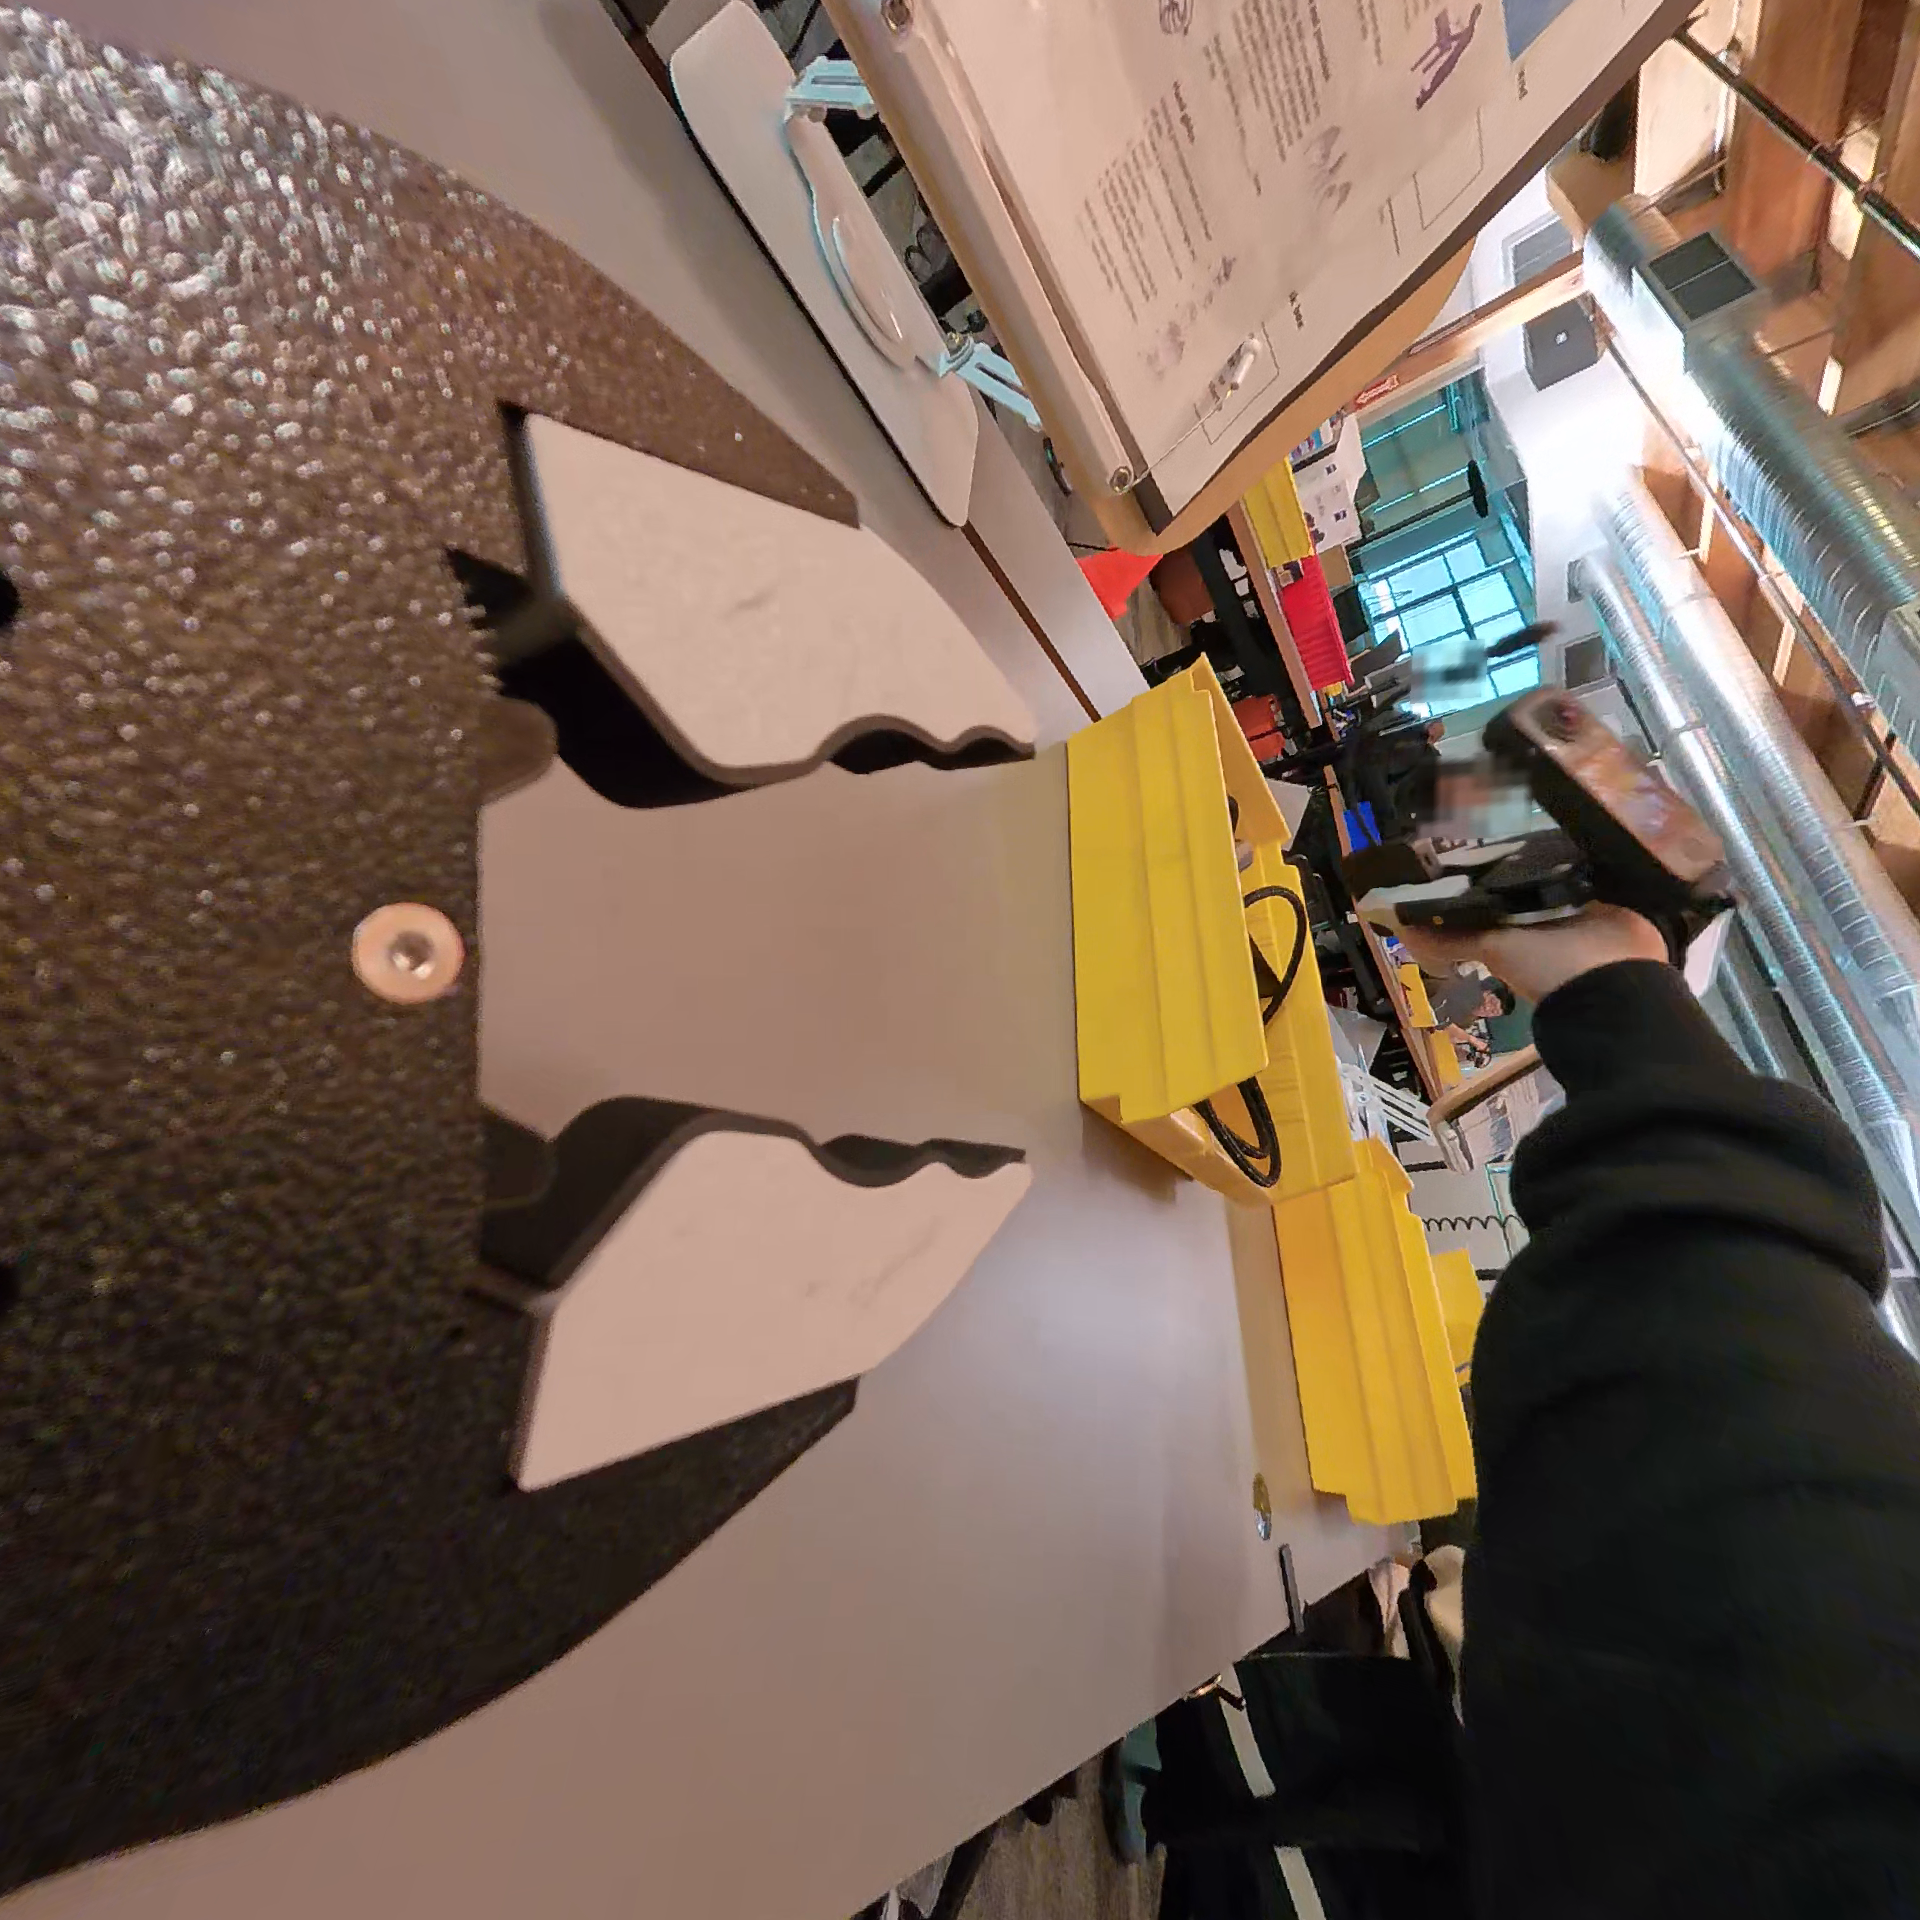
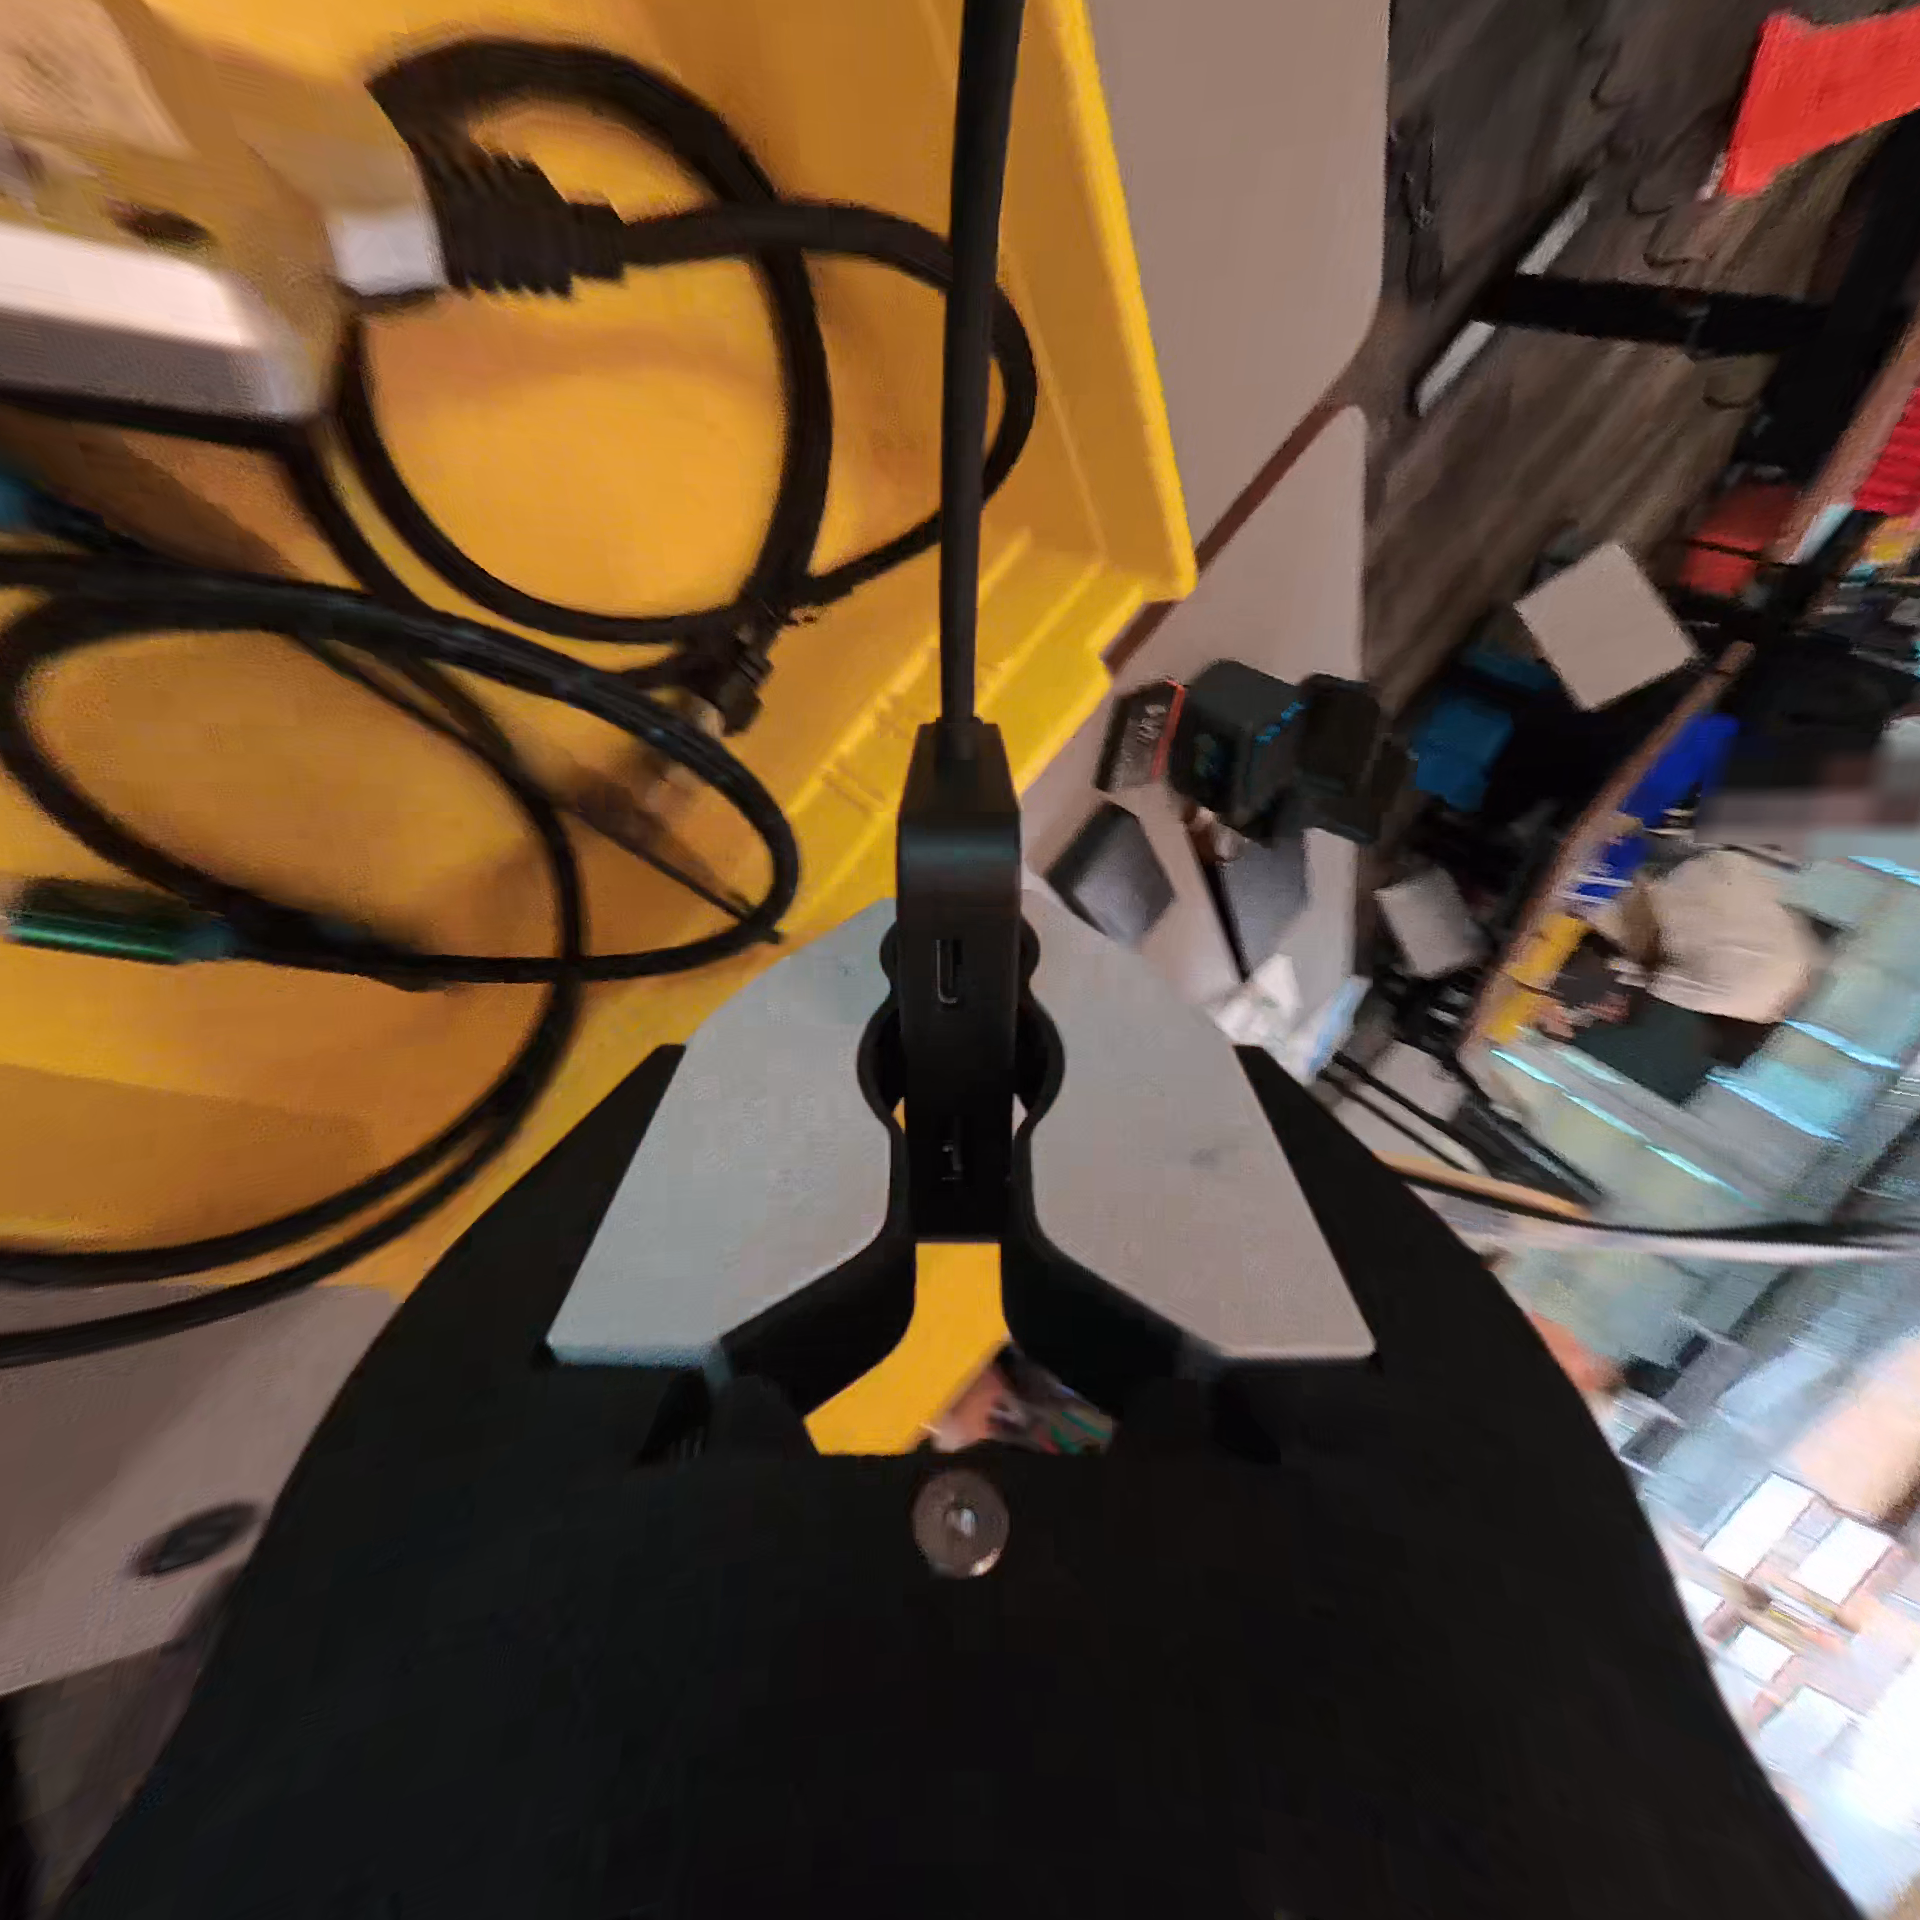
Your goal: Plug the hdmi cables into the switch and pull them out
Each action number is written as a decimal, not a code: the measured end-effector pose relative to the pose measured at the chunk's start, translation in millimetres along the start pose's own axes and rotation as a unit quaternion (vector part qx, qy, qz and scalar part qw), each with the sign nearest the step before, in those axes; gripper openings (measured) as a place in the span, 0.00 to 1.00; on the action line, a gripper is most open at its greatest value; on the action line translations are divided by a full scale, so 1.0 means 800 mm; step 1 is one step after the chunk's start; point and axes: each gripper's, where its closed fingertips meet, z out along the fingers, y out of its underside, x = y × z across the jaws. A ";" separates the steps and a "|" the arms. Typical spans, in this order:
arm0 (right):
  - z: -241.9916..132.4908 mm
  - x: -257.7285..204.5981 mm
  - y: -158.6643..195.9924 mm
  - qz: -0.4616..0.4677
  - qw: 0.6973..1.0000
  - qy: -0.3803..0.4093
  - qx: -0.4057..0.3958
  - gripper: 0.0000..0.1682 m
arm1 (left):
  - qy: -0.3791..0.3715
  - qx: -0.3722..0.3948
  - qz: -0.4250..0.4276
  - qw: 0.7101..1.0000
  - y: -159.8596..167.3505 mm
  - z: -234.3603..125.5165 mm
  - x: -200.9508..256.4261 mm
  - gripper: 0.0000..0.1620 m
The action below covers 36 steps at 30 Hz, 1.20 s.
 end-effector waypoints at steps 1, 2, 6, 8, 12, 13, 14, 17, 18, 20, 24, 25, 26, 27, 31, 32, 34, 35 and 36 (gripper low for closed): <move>0.009 0.006 0.000 -0.025 0.999 0.022 -0.019 0.08 | 0.001 0.002 -0.002 1.000 0.000 0.000 0.000 0.42; 0.019 0.009 0.000 -0.044 0.998 0.031 -0.035 0.08 | 0.003 0.005 -0.007 1.000 -0.001 0.000 0.000 0.42; 0.054 0.000 -0.004 -0.071 0.995 0.020 -0.061 0.09 | 0.006 0.015 -0.023 1.000 -0.003 -0.002 -0.002 0.42; 0.062 0.004 -0.004 -0.083 0.994 0.035 -0.069 0.09 | 0.006 0.015 -0.025 1.000 -0.002 -0.002 -0.003 0.41; 0.062 0.015 -0.007 -0.066 0.995 0.068 -0.038 0.27 | 0.019 0.010 -0.022 1.000 -0.001 0.001 0.004 0.41; 0.060 0.015 -0.009 -0.052 0.997 0.060 -0.020 0.34 | 0.020 0.009 -0.020 1.000 -0.001 0.002 0.005 0.41; 0.055 0.013 -0.011 -0.036 0.998 0.048 0.002 0.36 | 0.021 0.008 -0.020 1.000 0.000 0.002 0.005 0.41; 0.037 0.010 -0.015 0.023 0.998 0.014 0.063 0.41 | 0.020 0.011 -0.023 0.999 -0.002 0.001 0.005 0.41; 0.031 0.011 -0.013 0.038 0.996 0.013 0.077 0.42 | 0.020 0.012 -0.024 0.999 -0.002 0.001 0.004 0.41; 0.020 0.016 -0.008 0.067 0.991 0.025 0.111 0.36 | 0.020 0.014 -0.025 0.999 -0.003 0.001 0.004 0.41; 0.015 0.010 0.011 0.103 0.985 0.029 0.138 0.27 | 0.021 0.010 -0.023 0.999 -0.001 0.001 0.006 0.41; 0.017 0.005 0.019 0.108 0.985 0.022 0.133 0.27 | 0.020 0.010 -0.023 0.999 0.000 0.001 0.006 0.41; 0.018 0.000 0.027 0.116 0.985 0.020 0.125 0.27 | 0.020 0.009 -0.022 1.000 0.000 0.001 0.006 0.41; 0.015 -0.003 0.032 0.129 0.983 0.026 0.125 0.28 | 0.019 0.008 -0.021 1.000 0.001 0.001 0.005 0.41; -0.030 -0.052 0.029 0.216 0.951 0.016 0.222 0.30 | 0.016 0.007 -0.018 1.000 0.001 0.000 0.004 0.41; -0.049 -0.075 0.024 0.240 0.934 -0.001 0.266 0.31 | 0.018 0.008 -0.020 1.000 0.000 0.001 0.005 0.40; -0.094 -0.117 0.018 0.294 0.883 -0.029 0.364 0.33 | 0.020 0.007 -0.023 1.000 0.001 0.002 0.006 0.40; -0.114 -0.140 0.018 0.312 0.856 -0.044 0.410 0.35 | 0.017 0.003 -0.021 1.000 0.002 0.002 0.006 0.40; -0.128 -0.161 0.025 0.332 0.832 -0.051 0.442 0.36 | 0.011 -0.003 -0.016 1.000 0.004 0.003 0.006 0.40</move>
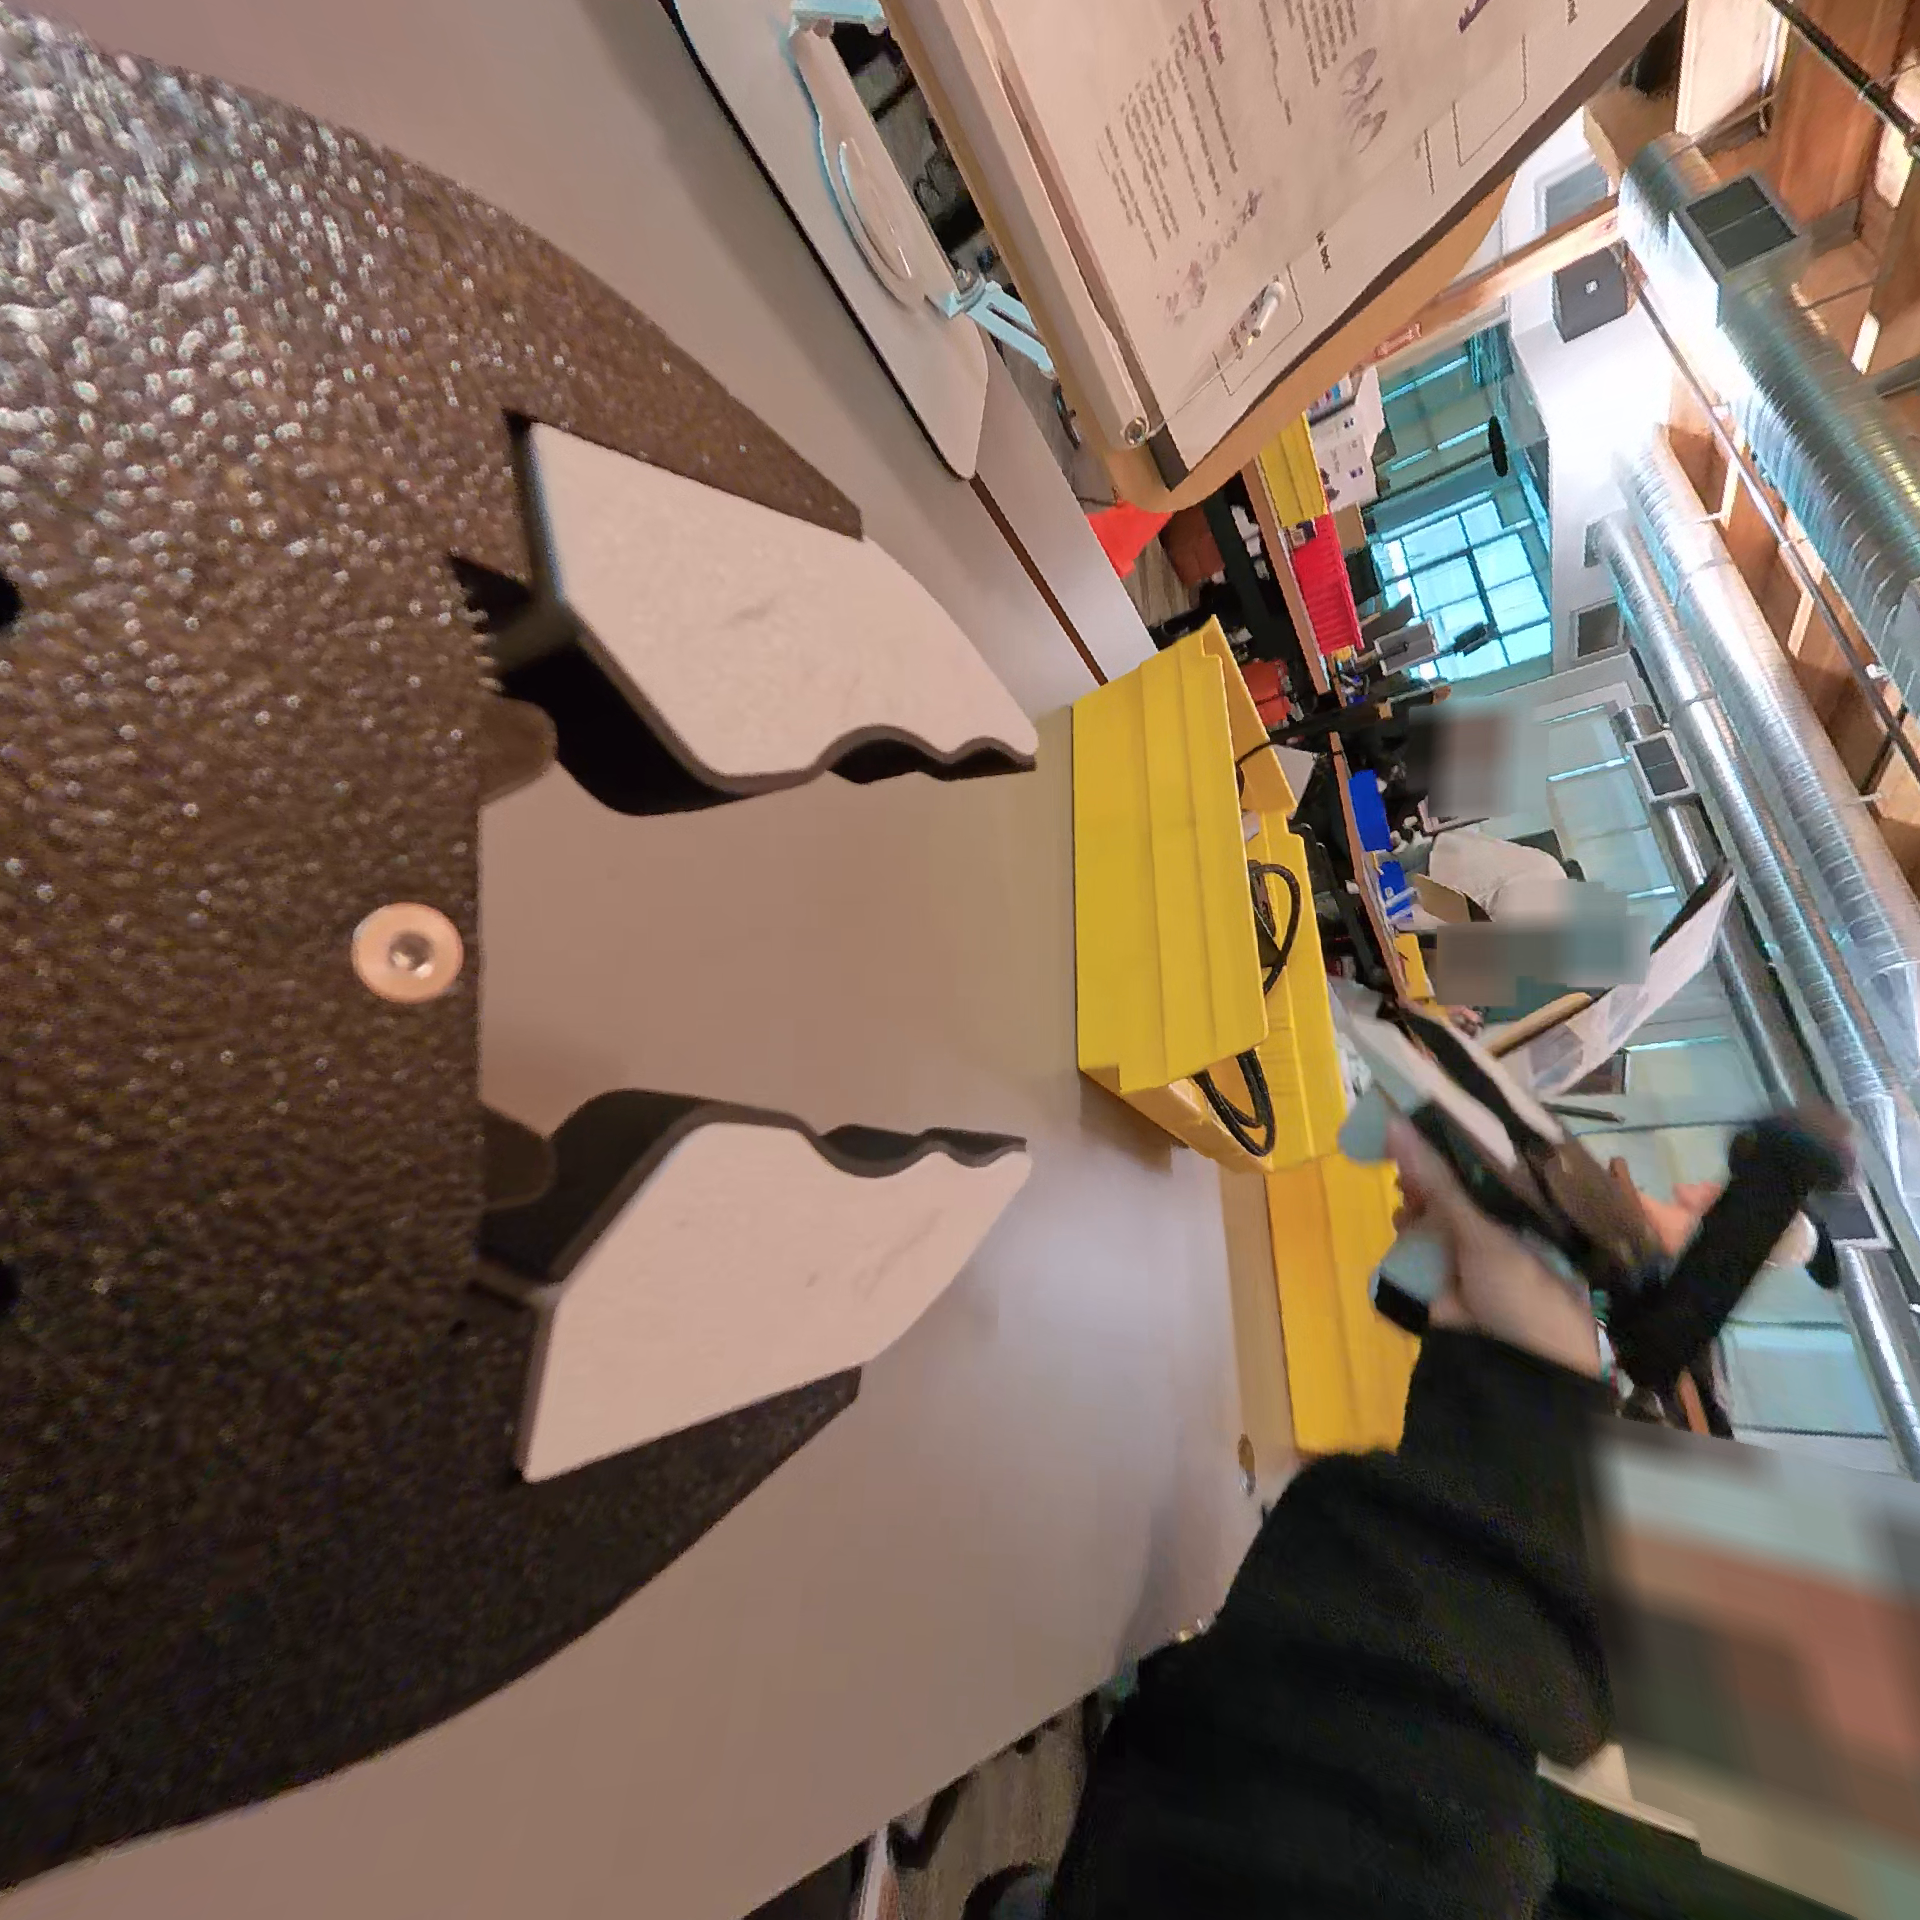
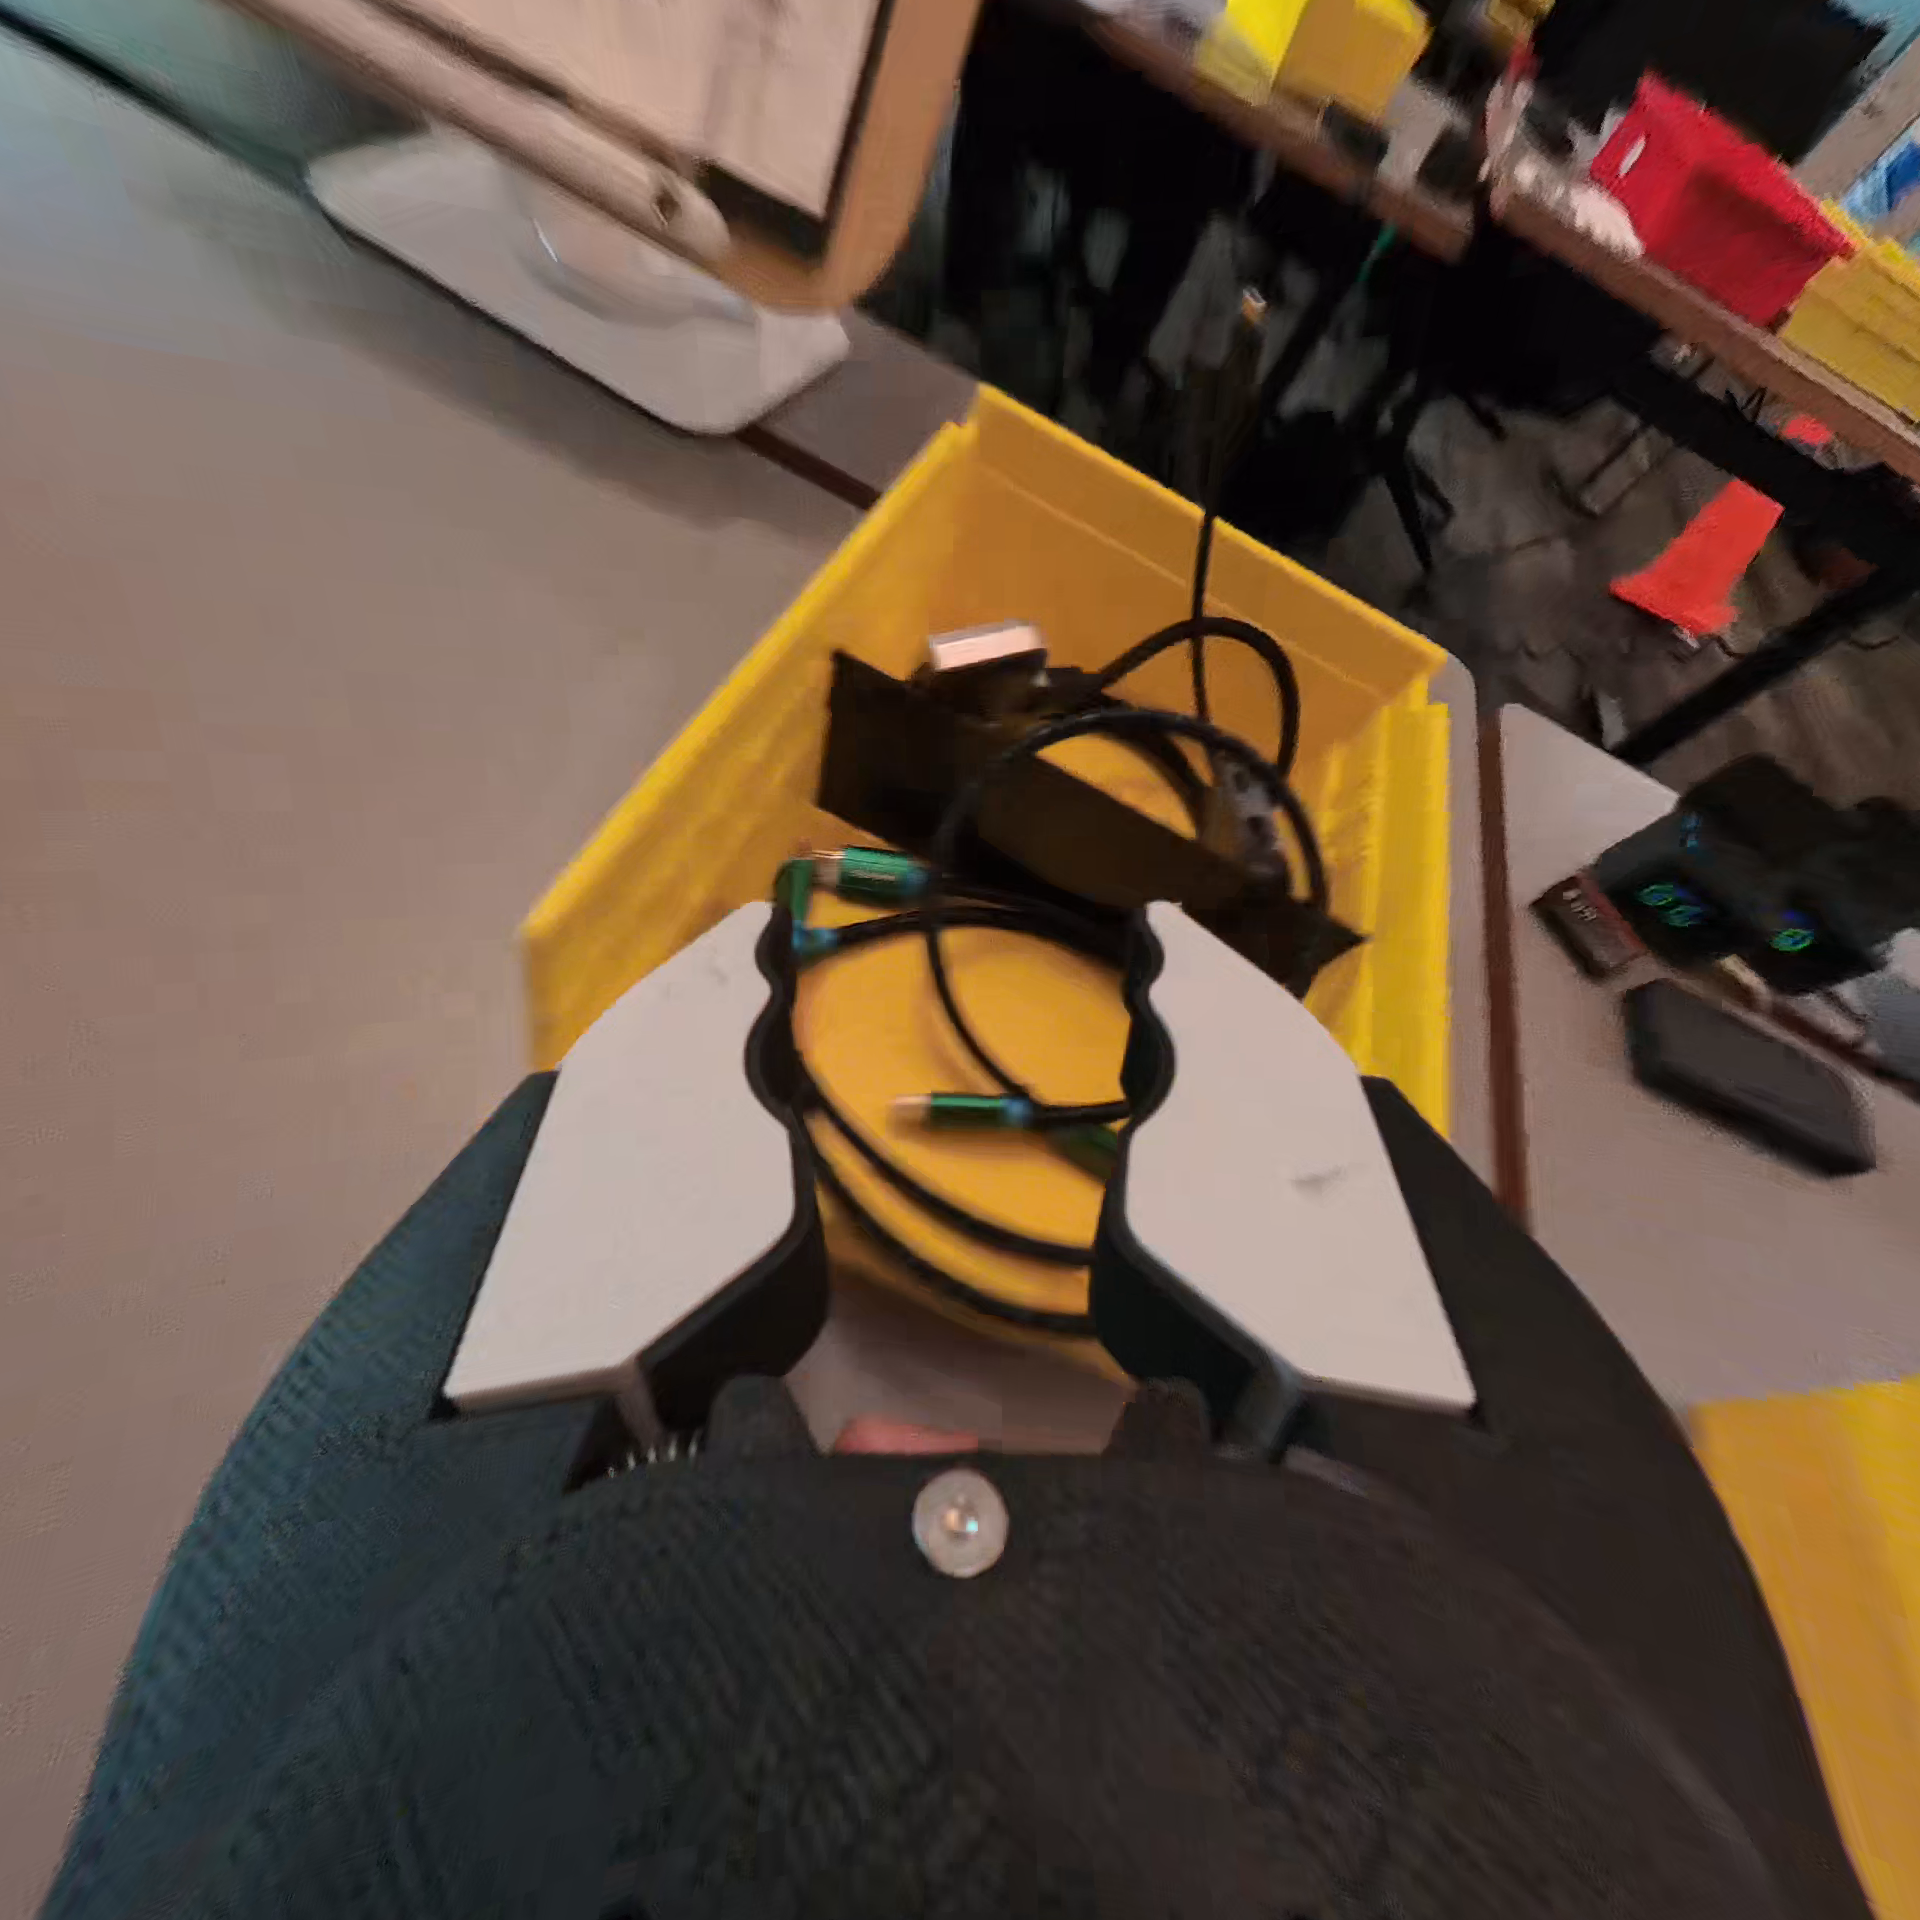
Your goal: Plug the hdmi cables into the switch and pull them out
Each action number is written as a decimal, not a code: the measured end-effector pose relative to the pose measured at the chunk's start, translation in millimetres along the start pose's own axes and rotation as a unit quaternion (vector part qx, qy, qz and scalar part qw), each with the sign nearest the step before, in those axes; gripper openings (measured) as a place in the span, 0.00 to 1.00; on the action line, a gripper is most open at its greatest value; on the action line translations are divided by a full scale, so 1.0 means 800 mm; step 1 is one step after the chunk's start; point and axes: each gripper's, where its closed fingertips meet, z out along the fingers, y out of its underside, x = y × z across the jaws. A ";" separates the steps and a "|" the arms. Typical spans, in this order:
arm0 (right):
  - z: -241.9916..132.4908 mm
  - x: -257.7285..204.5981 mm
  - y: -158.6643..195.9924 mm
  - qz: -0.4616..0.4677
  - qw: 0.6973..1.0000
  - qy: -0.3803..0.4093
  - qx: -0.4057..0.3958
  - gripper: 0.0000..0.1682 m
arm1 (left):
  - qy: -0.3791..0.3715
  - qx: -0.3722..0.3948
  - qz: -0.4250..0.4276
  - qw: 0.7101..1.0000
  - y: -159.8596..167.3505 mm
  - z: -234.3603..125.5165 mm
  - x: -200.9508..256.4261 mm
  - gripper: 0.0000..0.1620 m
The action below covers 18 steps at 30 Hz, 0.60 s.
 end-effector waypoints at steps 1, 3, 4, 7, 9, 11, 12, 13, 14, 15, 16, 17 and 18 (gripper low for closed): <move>-0.015 -0.009 0.010 0.017 1.000 0.007 0.026 0.39 | -0.010 -0.009 0.006 1.000 0.001 0.001 -0.002 0.39; -0.035 -0.007 0.037 0.037 0.997 0.048 0.052 0.44 | -0.029 -0.029 0.015 0.999 0.001 0.005 -0.003 0.39; -0.035 0.000 0.050 0.043 0.997 0.053 0.034 0.48 | -0.039 -0.036 0.011 0.999 0.000 0.010 -0.004 0.39; -0.049 0.035 0.079 0.086 0.991 0.094 -0.037 0.61 | -0.085 -0.045 -0.056 0.994 -0.006 0.036 -0.010 0.39; -0.064 0.050 0.070 0.101 0.987 0.122 0.015 0.64 | -0.102 -0.052 -0.106 0.988 -0.005 0.065 -0.009 0.39; -0.072 0.052 0.062 0.129 0.985 0.104 0.048 0.66 | -0.107 -0.069 -0.123 0.984 -0.003 0.103 -0.004 0.41; -0.075 0.055 0.061 0.147 0.982 0.105 0.053 0.65 | -0.111 -0.078 -0.126 0.983 -0.003 0.125 -0.003 0.43; -0.078 0.058 0.058 0.158 0.979 0.111 0.060 0.65 | -0.115 -0.090 -0.130 0.981 -0.003 0.148 -0.002 0.46; -0.081 0.060 0.055 0.160 0.978 0.117 0.068 0.65 | -0.114 -0.101 -0.134 0.979 -0.005 0.174 0.000 0.51; -0.083 0.058 0.051 0.156 0.978 0.117 0.074 0.65 | -0.104 -0.111 -0.138 0.979 -0.007 0.201 0.005 0.53; -0.085 0.056 0.047 0.151 0.979 0.115 0.078 0.64 | -0.092 -0.128 -0.139 0.978 -0.008 0.228 0.012 0.54; -0.086 0.054 0.043 0.149 0.979 0.113 0.081 0.64 | -0.084 -0.148 -0.137 0.976 -0.007 0.254 0.016 0.57; -0.088 0.052 0.037 0.146 0.979 0.112 0.086 0.63 | -0.081 -0.166 -0.140 0.973 -0.005 0.279 0.019 0.62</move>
